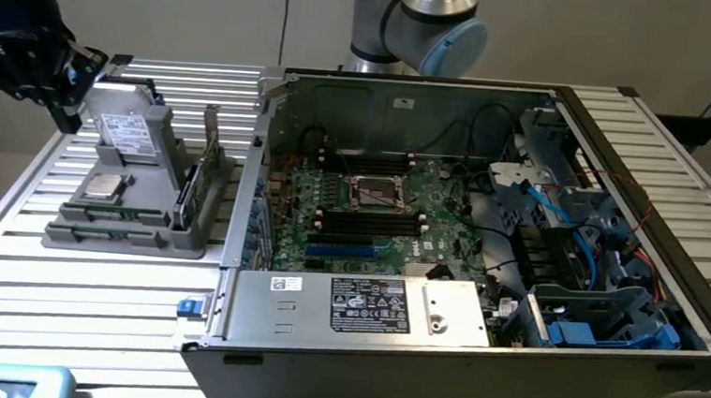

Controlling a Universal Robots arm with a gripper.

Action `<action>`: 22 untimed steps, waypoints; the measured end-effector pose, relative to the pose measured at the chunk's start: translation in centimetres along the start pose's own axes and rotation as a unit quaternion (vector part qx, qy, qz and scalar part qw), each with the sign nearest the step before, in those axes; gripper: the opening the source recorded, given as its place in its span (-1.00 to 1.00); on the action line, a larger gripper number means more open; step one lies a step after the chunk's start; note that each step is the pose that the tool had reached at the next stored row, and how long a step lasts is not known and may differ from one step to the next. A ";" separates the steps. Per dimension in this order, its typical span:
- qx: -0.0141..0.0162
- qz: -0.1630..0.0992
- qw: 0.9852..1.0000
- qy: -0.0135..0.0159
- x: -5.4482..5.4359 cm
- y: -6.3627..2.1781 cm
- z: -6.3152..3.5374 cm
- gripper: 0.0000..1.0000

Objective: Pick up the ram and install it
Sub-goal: 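Pick up the ram and move it above insertion slot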

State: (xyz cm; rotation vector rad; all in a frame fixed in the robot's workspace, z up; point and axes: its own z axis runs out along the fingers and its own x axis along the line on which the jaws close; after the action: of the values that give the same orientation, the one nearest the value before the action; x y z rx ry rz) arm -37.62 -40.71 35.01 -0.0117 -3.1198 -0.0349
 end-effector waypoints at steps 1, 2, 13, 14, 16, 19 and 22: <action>0.000 -0.009 1.000 0.000 0.0 0.00 0.04 -0.79; 0.000 -0.018 1.000 0.000 0.0 0.00 0.08 -0.79; 0.002 -0.112 0.994 0.002 0.0 -0.01 0.41 -0.79; 0.003 -0.121 0.993 0.003 0.0 -0.01 0.44 -0.79; 0.003 -0.139 0.990 0.003 0.0 -0.01 0.49 -0.79; 0.004 -0.166 0.986 0.004 0.0 -0.01 0.56 -0.79; 0.004 -0.193 0.981 0.004 0.0 -0.01 0.61 -0.79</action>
State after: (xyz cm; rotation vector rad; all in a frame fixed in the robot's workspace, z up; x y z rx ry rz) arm -37.66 -40.71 34.40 0.5909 -3.0594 -0.0277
